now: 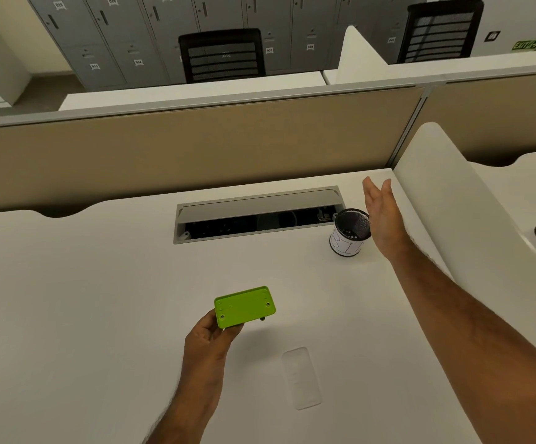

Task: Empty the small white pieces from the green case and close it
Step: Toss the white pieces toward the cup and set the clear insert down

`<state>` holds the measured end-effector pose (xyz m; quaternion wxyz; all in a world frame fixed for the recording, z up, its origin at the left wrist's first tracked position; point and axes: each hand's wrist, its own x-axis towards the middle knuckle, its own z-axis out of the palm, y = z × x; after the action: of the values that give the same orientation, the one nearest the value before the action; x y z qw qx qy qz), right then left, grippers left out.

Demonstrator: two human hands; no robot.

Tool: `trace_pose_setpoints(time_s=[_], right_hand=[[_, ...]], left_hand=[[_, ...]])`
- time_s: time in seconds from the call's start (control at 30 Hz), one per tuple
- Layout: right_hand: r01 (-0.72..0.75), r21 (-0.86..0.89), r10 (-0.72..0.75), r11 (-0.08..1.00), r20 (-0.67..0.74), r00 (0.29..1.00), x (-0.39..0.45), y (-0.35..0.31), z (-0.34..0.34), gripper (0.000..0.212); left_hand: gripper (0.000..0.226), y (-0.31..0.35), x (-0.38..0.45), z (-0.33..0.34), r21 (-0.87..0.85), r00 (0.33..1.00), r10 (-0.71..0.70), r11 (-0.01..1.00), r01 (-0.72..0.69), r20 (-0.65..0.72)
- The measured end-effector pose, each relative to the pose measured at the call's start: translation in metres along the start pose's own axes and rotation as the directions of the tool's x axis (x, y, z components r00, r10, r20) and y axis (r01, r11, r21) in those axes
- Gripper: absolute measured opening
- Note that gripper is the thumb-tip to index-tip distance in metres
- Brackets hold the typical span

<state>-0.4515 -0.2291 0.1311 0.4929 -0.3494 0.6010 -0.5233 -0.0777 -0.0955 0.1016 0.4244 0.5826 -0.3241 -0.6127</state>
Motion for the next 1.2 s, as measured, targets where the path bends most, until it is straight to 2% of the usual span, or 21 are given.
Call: trace_pose_setpoints(time_s=[0.17, 0.33, 0.5, 0.63, 0.77, 0.9, 1.07, 1.2], right_hand=[[0.006, 0.309, 0.017, 0.951, -0.07, 0.997, 0.002, -0.012, 0.007, 0.091], [-0.006, 0.45, 0.049, 0.893, -0.084, 0.995, 0.0, -0.008, 0.006, 0.089], [0.003, 0.655, 0.037, 0.756, -0.047, 0.998, -0.005, -0.003, 0.002, 0.089], [0.027, 0.698, 0.031, 0.716, -0.07, 0.997, -0.015, 0.001, 0.003, 0.084], [0.03, 0.668, 0.023, 0.744, -0.07, 0.997, -0.03, 0.009, 0.003, 0.076], [-0.018, 0.57, 0.05, 0.821, -0.041, 0.998, -0.051, 0.026, 0.014, 0.064], [-0.116, 0.339, 0.124, 0.934, -0.004, 0.992, -0.083, 0.051, 0.029, 0.034], [-0.199, 0.128, 0.195, 0.972, 0.04, 0.98, -0.111, 0.073, 0.037, 0.025]], left_hand=[[0.027, -0.002, 0.0, 0.0, 0.016, 1.0, 0.001, 1.0, -0.001, -0.004], [0.038, -0.001, -0.002, -0.002, 0.015, 1.0, 0.008, 1.0, -0.008, 0.019], [0.027, -0.003, -0.005, -0.004, 0.041, 1.0, 0.017, 0.999, -0.017, 0.021], [0.027, -0.004, -0.009, -0.007, 0.063, 0.999, 0.029, 0.998, -0.03, 0.02], [0.028, -0.005, -0.018, -0.011, 0.08, 0.999, 0.038, 0.996, -0.04, 0.032], [0.029, -0.008, -0.026, -0.016, 0.079, 0.998, 0.043, 0.996, -0.046, 0.038], [0.029, -0.014, -0.044, -0.026, 0.052, 0.997, 0.056, 0.997, -0.059, 0.053], [0.03, -0.018, -0.056, -0.032, 0.049, 0.996, 0.064, 0.997, -0.067, 0.058]])
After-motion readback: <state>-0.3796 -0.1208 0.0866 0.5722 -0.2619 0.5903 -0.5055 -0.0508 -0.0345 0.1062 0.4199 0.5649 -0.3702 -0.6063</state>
